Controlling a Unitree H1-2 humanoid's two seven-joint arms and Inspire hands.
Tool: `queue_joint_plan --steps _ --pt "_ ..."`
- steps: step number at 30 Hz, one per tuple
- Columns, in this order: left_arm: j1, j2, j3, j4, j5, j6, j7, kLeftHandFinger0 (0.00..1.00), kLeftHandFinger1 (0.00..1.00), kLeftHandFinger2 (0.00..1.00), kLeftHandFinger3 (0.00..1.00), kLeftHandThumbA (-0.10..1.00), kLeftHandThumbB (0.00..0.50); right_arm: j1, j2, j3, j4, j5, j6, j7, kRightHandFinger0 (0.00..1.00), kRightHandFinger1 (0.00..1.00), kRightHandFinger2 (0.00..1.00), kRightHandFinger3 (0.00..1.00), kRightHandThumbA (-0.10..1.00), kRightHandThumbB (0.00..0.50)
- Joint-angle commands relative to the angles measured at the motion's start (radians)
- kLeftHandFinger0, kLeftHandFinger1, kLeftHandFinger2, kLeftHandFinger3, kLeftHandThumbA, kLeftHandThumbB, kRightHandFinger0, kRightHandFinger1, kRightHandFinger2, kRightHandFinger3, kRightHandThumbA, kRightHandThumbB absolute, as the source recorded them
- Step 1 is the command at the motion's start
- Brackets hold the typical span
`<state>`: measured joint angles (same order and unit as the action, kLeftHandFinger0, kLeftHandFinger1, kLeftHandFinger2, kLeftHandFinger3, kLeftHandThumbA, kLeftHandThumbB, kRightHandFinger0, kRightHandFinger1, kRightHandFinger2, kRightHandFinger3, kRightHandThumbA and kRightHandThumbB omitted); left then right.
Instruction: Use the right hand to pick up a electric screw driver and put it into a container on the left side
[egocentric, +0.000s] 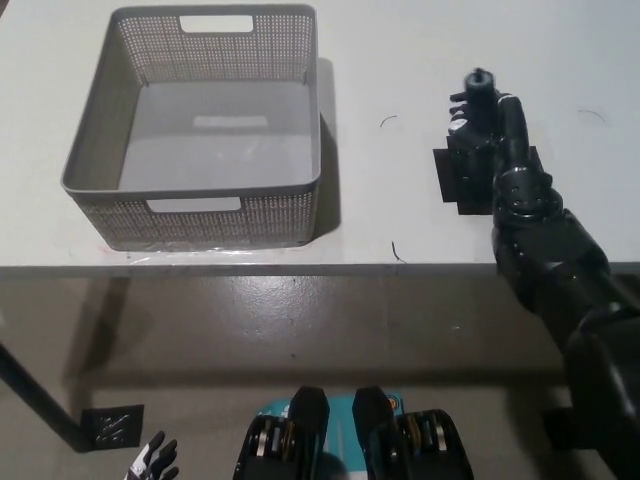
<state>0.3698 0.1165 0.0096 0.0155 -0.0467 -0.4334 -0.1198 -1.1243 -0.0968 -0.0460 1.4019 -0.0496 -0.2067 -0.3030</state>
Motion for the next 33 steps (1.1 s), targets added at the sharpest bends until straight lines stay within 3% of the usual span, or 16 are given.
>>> queue_joint_plan --steps 1,4,6,11,19,22,25,30,33 --pt "0.015 0.013 0.000 0.002 0.004 -0.037 -0.014 1.00 1.00 1.00 1.00 0.98 0.176 -0.058 0.001 -0.009 -0.003 0.009 -0.020 -0.089 0.00 0.10 0.50 0.53 -0.10 0.141" --pt "0.027 0.020 -0.003 -0.001 0.020 -0.037 -0.014 1.00 1.00 1.00 1.00 1.00 0.142 -0.038 0.004 -0.005 -0.004 0.005 -0.044 -0.107 0.00 0.12 0.51 0.52 -0.10 0.143" --pt "0.028 0.026 -0.003 -0.001 0.020 -0.037 -0.017 1.00 1.00 1.00 1.00 1.00 0.132 -0.032 0.005 -0.006 -0.004 0.007 -0.046 -0.117 0.00 0.15 0.57 0.58 -0.10 0.143" --pt "0.019 0.032 -0.002 0.005 0.005 -0.037 -0.026 1.00 1.00 1.00 1.00 0.98 0.114 -0.035 0.007 -0.018 -0.011 0.021 -0.070 -0.123 0.00 0.19 0.62 0.63 -0.10 0.145" --pt "0.010 0.030 0.007 0.019 0.017 -0.037 -0.019 1.00 1.00 1.00 1.00 0.97 0.105 -0.104 0.030 -0.016 -0.068 0.012 -0.080 -0.121 0.00 0.19 0.62 0.64 -0.10 0.139" --pt "0.001 0.023 0.015 0.034 0.008 -0.037 -0.010 1.00 1.00 1.00 1.00 0.97 0.147 -0.121 0.043 0.002 -0.121 -0.009 -0.115 -0.133 0.00 0.19 0.61 0.62 -0.10 0.152" --pt "-0.005 0.013 0.024 0.058 -0.003 -0.037 -0.003 1.00 1.00 1.00 1.00 0.97 0.161 -0.108 0.060 0.014 -0.235 -0.024 -0.075 -0.126 0.00 0.24 0.65 0.70 -0.10 0.157" --pt "-0.011 0.015 0.029 0.094 0.006 -0.037 -0.006 1.00 1.00 1.00 1.00 1.00 0.148 -0.035 0.092 0.040 -0.494 -0.045 -0.022 -0.102 0.00 0.24 0.66 0.65 -0.10 0.137" --pt "-0.011 0.013 0.027 0.100 0.015 -0.037 -0.001 1.00 1.00 1.00 1.00 1.00 0.142 -0.013 0.111 0.049 -0.608 -0.039 0.019 -0.078 0.00 0.26 0.67 0.71 -0.10 0.128"
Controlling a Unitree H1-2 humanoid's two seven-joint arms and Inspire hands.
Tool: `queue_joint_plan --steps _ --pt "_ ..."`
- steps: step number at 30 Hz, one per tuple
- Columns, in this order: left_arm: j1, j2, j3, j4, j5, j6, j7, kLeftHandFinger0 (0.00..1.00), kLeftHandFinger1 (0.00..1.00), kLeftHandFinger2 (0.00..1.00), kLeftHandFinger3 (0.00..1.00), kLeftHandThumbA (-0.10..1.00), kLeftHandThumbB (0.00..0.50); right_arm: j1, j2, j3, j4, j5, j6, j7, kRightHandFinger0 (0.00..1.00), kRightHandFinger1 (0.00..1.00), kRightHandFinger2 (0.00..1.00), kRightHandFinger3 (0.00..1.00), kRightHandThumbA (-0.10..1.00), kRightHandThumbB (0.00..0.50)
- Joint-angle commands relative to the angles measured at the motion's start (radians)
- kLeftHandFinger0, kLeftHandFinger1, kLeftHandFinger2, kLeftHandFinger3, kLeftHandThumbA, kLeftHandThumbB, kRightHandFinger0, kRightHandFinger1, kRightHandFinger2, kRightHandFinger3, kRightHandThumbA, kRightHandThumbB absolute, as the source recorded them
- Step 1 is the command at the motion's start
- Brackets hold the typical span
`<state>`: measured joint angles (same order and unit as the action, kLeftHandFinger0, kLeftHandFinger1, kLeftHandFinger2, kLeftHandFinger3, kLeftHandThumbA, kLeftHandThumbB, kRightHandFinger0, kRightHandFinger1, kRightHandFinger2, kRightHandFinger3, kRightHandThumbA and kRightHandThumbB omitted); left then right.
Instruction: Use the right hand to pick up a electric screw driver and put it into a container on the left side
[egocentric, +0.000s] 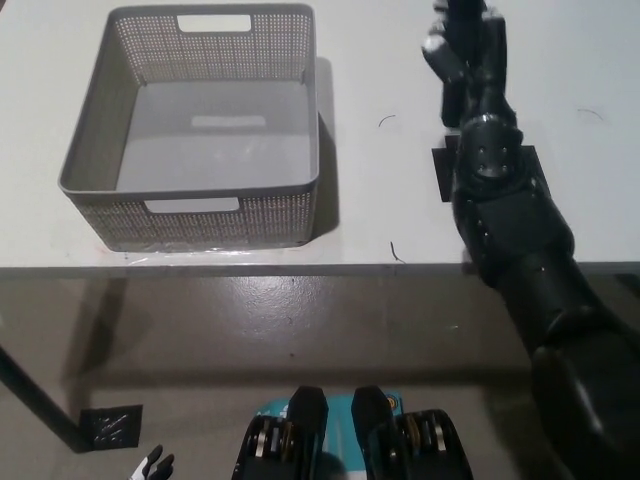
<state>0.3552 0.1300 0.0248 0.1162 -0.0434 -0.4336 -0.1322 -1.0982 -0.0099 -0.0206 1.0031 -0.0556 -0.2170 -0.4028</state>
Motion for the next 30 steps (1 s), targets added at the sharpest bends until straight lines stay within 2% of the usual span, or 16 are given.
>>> queue_joint_plan --steps 1,7,11,12,13,16,20,25,29,30 --pt "0.007 -0.003 0.011 -0.004 0.015 -0.036 0.014 1.00 1.00 1.00 1.00 1.00 0.126 -0.039 0.034 0.035 -0.242 -0.043 0.032 0.024 0.00 0.26 0.67 0.71 -0.10 0.126" --pt "0.006 -0.004 0.008 0.003 0.000 -0.036 0.006 1.00 1.00 1.00 1.00 0.99 0.133 -0.057 0.100 0.064 -0.365 -0.077 0.111 0.006 0.00 0.25 0.65 0.73 -0.10 0.135" --pt "0.002 0.003 0.002 0.002 0.005 -0.036 -0.001 1.00 1.00 1.00 1.00 0.98 0.113 -0.084 0.151 0.088 -0.396 -0.101 0.150 -0.012 0.00 0.25 0.66 0.76 -0.10 0.131" --pt "-0.001 0.003 0.001 0.003 0.009 -0.036 0.000 1.00 1.00 1.00 1.00 0.98 0.112 -0.092 0.158 0.089 -0.388 -0.102 0.148 -0.016 0.00 0.25 0.66 0.75 -0.10 0.131" --pt "-0.002 0.003 0.000 0.007 0.003 -0.036 -0.002 1.00 1.00 1.00 1.00 0.97 0.130 -0.111 0.183 0.079 -0.355 -0.079 0.130 -0.017 0.00 0.23 0.65 0.73 -0.10 0.123" --pt "0.000 0.005 -0.001 0.005 0.019 -0.036 0.002 1.00 1.00 1.00 1.00 0.97 0.111 -0.136 0.220 0.073 -0.308 -0.068 0.127 -0.023 0.00 0.23 0.65 0.73 -0.10 0.125" --pt "-0.006 0.002 -0.008 0.004 0.006 -0.036 -0.007 1.00 1.00 1.00 1.00 0.96 0.124 -0.173 0.261 0.071 -0.236 -0.065 0.092 -0.030 0.00 0.23 0.65 0.73 -0.10 0.124" --pt "-0.019 0.002 -0.010 0.016 0.001 -0.036 -0.004 1.00 1.00 1.00 1.00 0.94 0.155 -0.193 0.288 0.054 -0.144 -0.024 0.032 0.003 0.00 0.16 0.60 0.74 -0.10 0.110" --pt "-0.014 0.003 -0.009 0.014 0.033 -0.036 0.009 1.00 1.00 1.00 1.00 0.96 0.141 -0.190 0.299 0.057 -0.046 -0.038 -0.008 -0.017 0.00 0.18 0.63 0.72 -0.10 0.104" --pt "-0.013 0.002 -0.011 0.016 0.036 -0.036 0.008 1.00 1.00 1.00 1.00 0.97 0.157 -0.188 0.299 0.057 -0.021 -0.041 -0.003 -0.025 0.00 0.19 0.64 0.72 -0.10 0.107"
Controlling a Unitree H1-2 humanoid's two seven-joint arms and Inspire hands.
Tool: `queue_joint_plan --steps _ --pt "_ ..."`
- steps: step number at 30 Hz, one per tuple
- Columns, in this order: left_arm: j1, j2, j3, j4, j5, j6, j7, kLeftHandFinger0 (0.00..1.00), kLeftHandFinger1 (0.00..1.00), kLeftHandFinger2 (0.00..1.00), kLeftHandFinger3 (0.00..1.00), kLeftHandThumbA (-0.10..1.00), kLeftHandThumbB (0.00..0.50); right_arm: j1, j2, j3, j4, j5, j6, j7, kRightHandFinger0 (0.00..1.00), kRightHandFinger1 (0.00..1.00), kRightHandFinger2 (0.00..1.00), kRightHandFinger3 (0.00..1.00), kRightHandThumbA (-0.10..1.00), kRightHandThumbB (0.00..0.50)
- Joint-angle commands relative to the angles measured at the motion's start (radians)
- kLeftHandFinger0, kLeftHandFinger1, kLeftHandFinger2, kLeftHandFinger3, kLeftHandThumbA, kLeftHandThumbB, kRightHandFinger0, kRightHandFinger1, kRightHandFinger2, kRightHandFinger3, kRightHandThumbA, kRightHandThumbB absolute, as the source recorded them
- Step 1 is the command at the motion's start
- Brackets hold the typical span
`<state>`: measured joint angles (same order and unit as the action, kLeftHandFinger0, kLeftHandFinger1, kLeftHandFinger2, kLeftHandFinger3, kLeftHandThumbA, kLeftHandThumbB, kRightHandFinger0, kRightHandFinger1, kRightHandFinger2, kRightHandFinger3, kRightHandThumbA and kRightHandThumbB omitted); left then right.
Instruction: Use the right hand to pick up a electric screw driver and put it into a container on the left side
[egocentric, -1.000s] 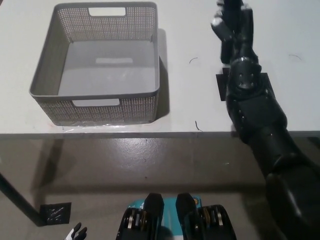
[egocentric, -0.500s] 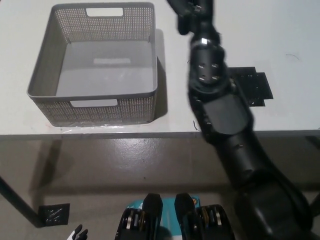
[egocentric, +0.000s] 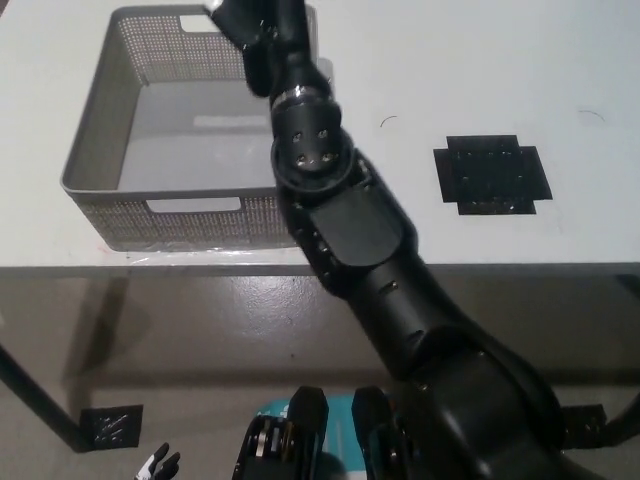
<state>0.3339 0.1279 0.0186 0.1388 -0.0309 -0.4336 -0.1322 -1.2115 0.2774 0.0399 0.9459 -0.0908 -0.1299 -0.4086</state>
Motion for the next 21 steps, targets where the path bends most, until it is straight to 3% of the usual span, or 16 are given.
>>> queue_joint_plan --steps 1,3,6,9,16,19,20,21 --pt "0.011 0.004 -0.005 -0.008 0.018 -0.036 0.005 1.00 1.00 1.00 1.00 0.99 0.182 -0.072 0.010 -0.006 0.076 -0.005 -0.091 -0.025 0.00 0.20 0.64 0.72 -0.10 0.107" --pt "0.015 0.004 -0.005 -0.011 0.026 -0.036 0.008 1.00 1.00 1.00 1.00 1.00 0.197 -0.069 0.004 -0.014 0.141 0.008 -0.114 -0.020 0.00 0.22 0.66 0.74 -0.10 0.096" --pt "0.017 0.003 -0.006 -0.011 0.015 -0.036 0.003 1.00 1.00 1.00 1.00 0.99 0.163 -0.067 -0.007 -0.046 0.269 0.041 -0.122 -0.012 0.00 0.24 0.68 0.75 -0.10 0.109" --pt "0.011 0.004 -0.006 -0.005 0.012 -0.036 -0.001 1.00 1.00 1.00 1.00 0.97 0.147 -0.048 -0.021 -0.068 0.346 0.060 -0.120 0.014 0.00 0.26 0.71 0.66 -0.10 0.105" --pt "0.005 0.013 -0.011 -0.005 0.007 -0.036 -0.015 1.00 1.00 1.00 1.00 0.96 0.132 0.001 -0.053 -0.073 0.418 0.062 -0.135 0.075 0.00 0.33 0.81 0.72 -0.10 0.083" --pt "-0.003 0.022 -0.016 -0.003 -0.003 -0.036 -0.026 1.00 1.00 1.00 1.00 0.97 0.145 0.008 -0.070 -0.067 0.430 0.059 -0.107 0.111 0.03 0.42 0.88 0.76 -0.10 0.149" --pt "-0.004 0.024 -0.017 -0.004 -0.003 -0.036 -0.027 1.00 1.00 1.00 1.00 0.97 0.144 0.009 -0.074 -0.067 0.431 0.060 -0.104 0.114 0.21 0.54 0.92 0.78 -0.10 0.189" --pt "-0.008 0.027 -0.017 -0.005 0.000 -0.036 -0.027 1.00 1.00 1.00 1.00 0.97 0.144 0.009 -0.078 -0.069 0.431 0.063 -0.103 0.119 0.19 0.52 0.84 0.71 -0.10 0.195"
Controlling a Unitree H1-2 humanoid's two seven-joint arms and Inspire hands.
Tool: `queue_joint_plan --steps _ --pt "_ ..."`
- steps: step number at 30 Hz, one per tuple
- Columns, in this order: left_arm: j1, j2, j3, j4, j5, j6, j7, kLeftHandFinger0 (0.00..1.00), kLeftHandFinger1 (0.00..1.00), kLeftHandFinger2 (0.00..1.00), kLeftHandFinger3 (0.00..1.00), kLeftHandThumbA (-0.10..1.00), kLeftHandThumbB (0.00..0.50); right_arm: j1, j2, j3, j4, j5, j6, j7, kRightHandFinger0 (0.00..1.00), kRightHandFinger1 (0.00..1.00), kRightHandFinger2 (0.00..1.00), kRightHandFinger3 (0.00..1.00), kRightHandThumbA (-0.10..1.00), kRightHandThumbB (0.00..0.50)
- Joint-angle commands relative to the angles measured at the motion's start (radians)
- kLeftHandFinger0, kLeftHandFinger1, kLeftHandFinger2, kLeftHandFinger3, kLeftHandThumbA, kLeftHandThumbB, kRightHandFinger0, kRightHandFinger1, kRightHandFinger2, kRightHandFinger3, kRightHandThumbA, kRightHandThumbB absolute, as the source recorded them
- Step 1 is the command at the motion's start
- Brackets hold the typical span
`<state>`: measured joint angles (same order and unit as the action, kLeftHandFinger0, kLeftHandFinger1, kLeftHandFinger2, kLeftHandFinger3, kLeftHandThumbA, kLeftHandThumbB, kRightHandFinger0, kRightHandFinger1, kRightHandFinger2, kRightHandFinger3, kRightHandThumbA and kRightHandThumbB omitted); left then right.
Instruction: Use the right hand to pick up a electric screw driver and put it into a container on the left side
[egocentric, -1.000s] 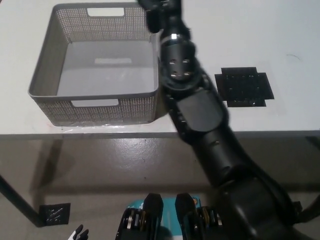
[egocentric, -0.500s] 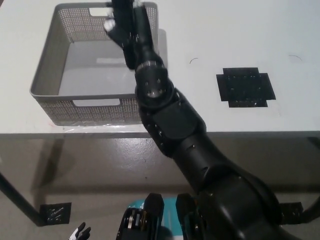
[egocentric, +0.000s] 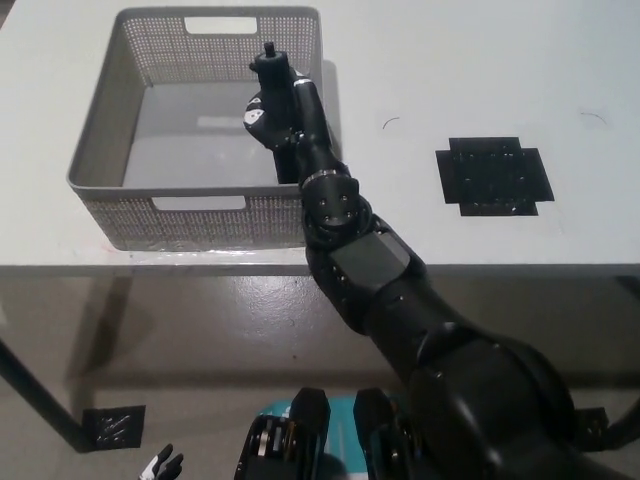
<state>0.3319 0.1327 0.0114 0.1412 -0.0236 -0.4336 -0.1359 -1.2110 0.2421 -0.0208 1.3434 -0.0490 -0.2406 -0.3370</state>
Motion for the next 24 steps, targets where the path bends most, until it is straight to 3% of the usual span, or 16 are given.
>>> queue_joint_plan --steps 1,2,3,6,9,16,24 --pt "-0.009 0.024 -0.012 -0.008 -0.006 -0.036 -0.025 1.00 1.00 1.00 1.00 0.97 0.144 0.010 -0.048 -0.013 0.033 0.028 0.004 0.073 0.37 0.66 0.94 0.92 0.15 0.229" --pt "-0.012 0.025 -0.013 -0.009 -0.003 -0.036 -0.024 1.00 1.00 1.00 1.00 0.98 0.148 0.013 -0.055 -0.015 0.031 0.034 -0.006 0.115 0.58 0.78 1.00 1.00 0.34 0.256" --pt "-0.013 0.024 -0.015 -0.010 0.004 -0.036 -0.021 1.00 1.00 1.00 1.00 0.98 0.140 0.018 -0.061 -0.014 0.028 0.039 -0.014 0.155 0.79 0.91 1.00 1.00 0.48 0.309" --pt "-0.015 0.024 -0.020 -0.012 0.002 -0.036 -0.024 1.00 1.00 1.00 1.00 0.97 0.129 0.025 -0.072 -0.008 0.021 0.036 -0.027 0.204 1.00 1.00 1.00 1.00 0.67 0.336" --pt "-0.017 0.027 -0.023 -0.010 0.009 -0.036 -0.022 1.00 1.00 1.00 1.00 0.99 0.140 0.030 -0.079 0.000 0.014 0.026 -0.046 0.216 1.00 1.00 1.00 1.00 0.82 0.368" --pt "-0.015 0.032 -0.029 -0.016 -0.001 -0.036 -0.031 1.00 1.00 1.00 1.00 0.99 0.162 0.042 -0.095 0.005 -0.010 0.018 -0.062 0.224 1.00 1.00 1.00 1.00 0.98 0.425" --pt "-0.009 0.040 -0.033 -0.018 0.003 -0.036 -0.031 1.00 1.00 1.00 1.00 0.97 0.163 0.049 -0.109 -0.002 -0.068 0.024 -0.073 0.237 1.00 1.00 1.00 1.00 1.00 0.378"
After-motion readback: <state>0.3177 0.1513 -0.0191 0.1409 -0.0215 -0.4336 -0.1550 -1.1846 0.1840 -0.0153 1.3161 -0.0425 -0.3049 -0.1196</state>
